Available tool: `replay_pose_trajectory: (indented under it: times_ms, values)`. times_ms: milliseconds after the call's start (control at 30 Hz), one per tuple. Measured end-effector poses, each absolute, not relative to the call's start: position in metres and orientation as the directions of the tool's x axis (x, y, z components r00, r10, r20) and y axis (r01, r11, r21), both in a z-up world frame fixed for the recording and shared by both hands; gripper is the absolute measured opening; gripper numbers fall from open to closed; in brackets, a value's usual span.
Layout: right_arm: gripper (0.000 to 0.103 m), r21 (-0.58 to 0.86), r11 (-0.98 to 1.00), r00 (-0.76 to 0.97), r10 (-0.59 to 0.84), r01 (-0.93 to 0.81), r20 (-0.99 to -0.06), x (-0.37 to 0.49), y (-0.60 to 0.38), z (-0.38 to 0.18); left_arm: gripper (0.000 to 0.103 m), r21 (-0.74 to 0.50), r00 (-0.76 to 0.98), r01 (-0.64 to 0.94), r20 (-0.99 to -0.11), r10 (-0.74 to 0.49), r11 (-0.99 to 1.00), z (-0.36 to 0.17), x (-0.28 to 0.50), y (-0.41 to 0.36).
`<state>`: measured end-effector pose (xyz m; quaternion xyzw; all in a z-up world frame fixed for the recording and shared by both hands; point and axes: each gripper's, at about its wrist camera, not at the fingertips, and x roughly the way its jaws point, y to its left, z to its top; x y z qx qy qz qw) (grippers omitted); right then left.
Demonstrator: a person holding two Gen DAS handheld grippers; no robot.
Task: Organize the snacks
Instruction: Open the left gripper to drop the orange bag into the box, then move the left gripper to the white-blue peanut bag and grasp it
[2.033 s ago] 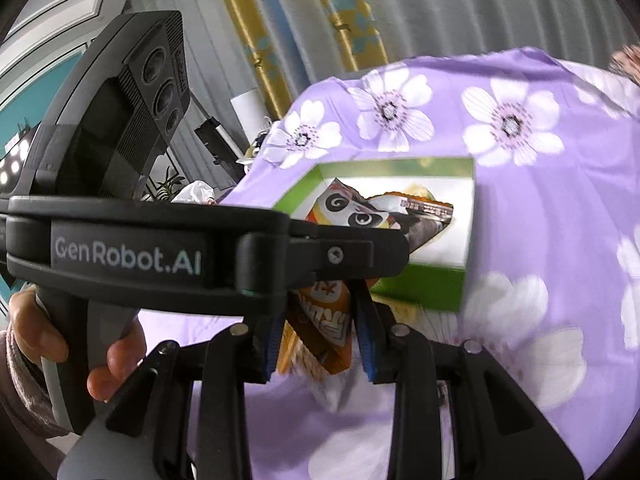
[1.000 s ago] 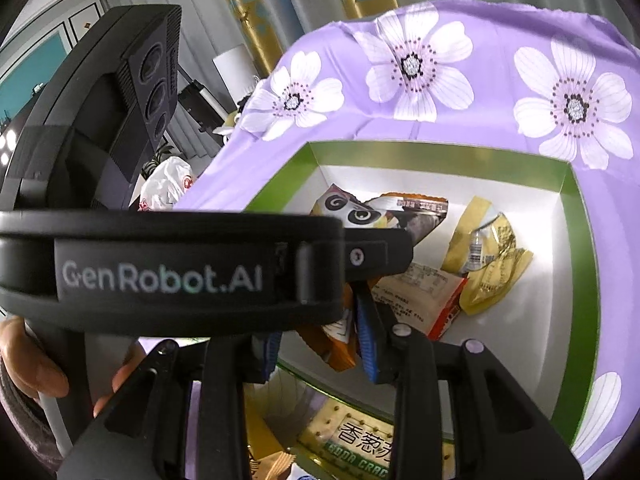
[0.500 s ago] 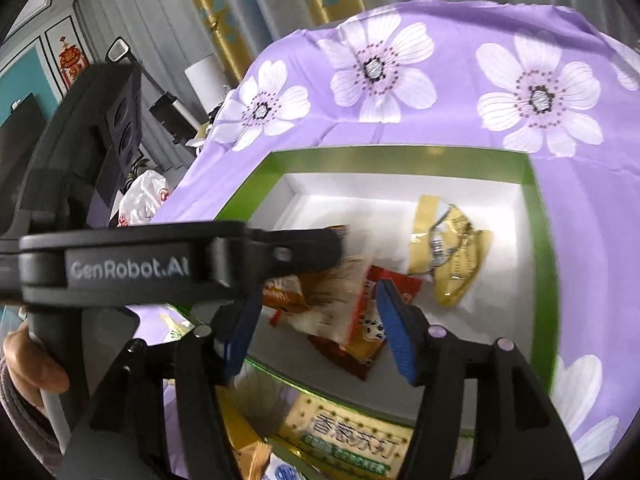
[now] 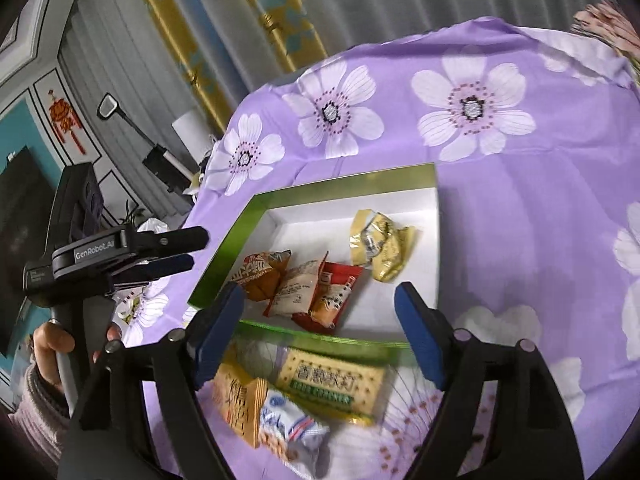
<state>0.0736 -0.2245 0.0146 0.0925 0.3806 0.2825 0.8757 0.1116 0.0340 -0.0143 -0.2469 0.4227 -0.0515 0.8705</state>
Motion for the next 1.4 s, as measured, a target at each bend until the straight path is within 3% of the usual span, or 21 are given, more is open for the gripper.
replay_pose_trajectory:
  times_ms: [533,1033,1400]
  values:
    - [0.079,0.362,0.840,0.507,0.535,-0.405,-0.675,0.022,-0.235,-0.005,0.085,-0.396,0.624,-0.050,-0.729,-0.281,0.917,-0.015,0.039,0.007]
    - [0.079,0.322,0.826,0.431,0.527,-0.463,-0.732,-0.017,-0.222,-0.043,0.084,-0.538,0.511,0.115,-0.689,-0.514,0.835,-0.055,0.013,-0.042]
    - [0.079,0.320,0.791,0.389,0.554,-0.522,-0.736,-0.024,-0.202,-0.063,0.084,-0.438,0.481,0.239,-0.722,-0.497,0.867,-0.064,0.012,-0.088]
